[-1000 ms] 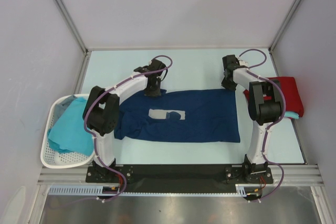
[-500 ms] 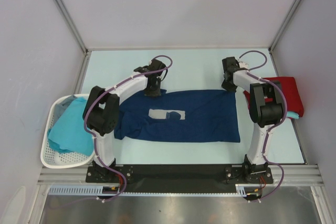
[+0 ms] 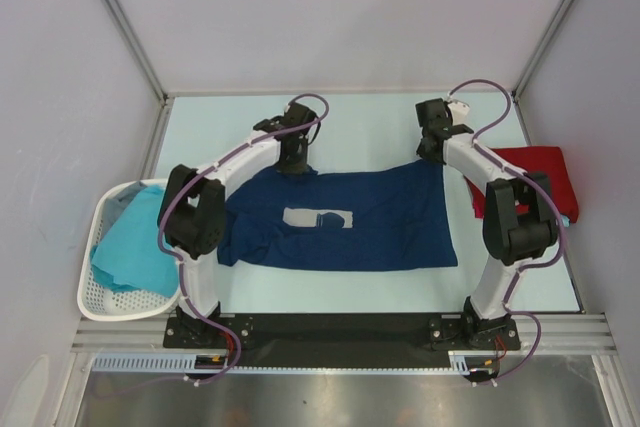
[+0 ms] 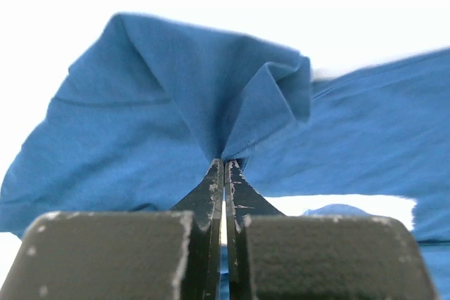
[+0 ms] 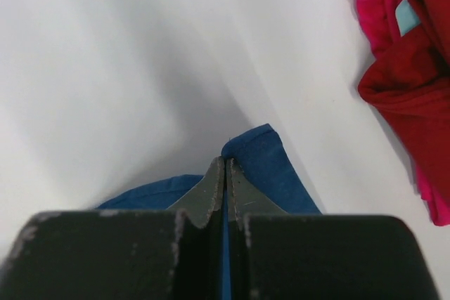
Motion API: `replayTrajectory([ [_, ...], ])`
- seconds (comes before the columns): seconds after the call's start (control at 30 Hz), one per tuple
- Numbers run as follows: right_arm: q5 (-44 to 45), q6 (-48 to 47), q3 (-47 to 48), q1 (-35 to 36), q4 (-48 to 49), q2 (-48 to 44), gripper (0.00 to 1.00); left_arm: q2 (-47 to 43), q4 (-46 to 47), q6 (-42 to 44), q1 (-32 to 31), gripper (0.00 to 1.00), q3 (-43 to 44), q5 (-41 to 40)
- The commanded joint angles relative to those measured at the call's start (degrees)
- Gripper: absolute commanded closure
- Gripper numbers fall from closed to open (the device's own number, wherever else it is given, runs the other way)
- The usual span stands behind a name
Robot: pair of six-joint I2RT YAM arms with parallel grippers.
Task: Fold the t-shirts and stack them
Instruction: Grap the side of the flattened tshirt furthest away from the robot with both arms
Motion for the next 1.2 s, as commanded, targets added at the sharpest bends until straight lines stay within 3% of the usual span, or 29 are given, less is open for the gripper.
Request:
replayTrajectory([
  [0.0,3.68,-0.85,0.84,0.41,-0.81,-3.82,1.0,-1.57,-0.69,-0.92,0.34,1.0,5.59,-1.66],
  [0.4,5.7,-1.55,-1.53,1.99,-0.29,-7.61,1.0,0.1,-3.94,-0.92,1.57,1.0,14.12,-2.45],
  [0.67,6.14,-1.91,-2.76,2.17,0.51,-8.22,1.0,-3.33,-0.43,-1.36,1.66,1.0,2.27,-2.36],
  [1.17,6.41,-2.26,-2.85,2.26,0.95,-7.52,1.0,3.87,-0.6,-1.8,0.34,1.0,-0.55,5.8],
])
